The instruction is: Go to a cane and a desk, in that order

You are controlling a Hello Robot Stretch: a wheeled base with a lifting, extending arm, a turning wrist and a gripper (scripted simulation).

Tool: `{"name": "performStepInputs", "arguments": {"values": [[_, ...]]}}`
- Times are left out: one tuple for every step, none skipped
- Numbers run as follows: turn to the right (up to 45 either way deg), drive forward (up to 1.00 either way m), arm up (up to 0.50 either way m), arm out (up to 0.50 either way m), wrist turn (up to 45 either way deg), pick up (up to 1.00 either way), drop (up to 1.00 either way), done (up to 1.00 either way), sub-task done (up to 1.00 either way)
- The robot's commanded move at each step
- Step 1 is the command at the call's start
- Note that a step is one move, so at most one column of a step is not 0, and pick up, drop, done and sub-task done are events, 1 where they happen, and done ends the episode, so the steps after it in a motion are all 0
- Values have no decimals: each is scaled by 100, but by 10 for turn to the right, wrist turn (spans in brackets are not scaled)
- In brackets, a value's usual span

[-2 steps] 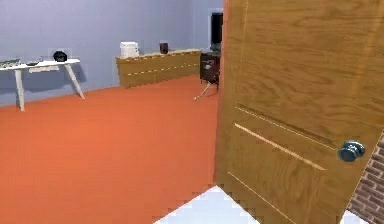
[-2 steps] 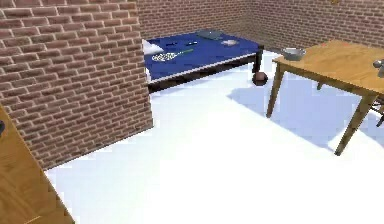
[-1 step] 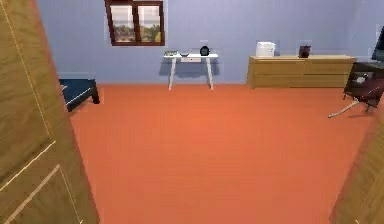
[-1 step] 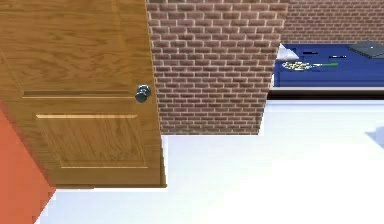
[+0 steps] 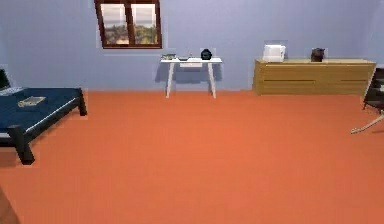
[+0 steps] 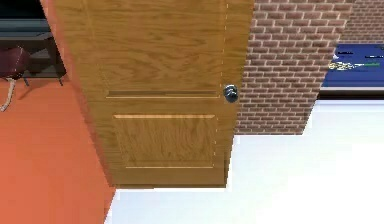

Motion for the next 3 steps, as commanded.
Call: {"name": "performStepInputs", "arguments": {"values": [[-30,0,0,0,0,0,0,0,0],[0,100,0,0,0,0,0,0,0],[0,100,0,0,0,0,0,0,0]]}}
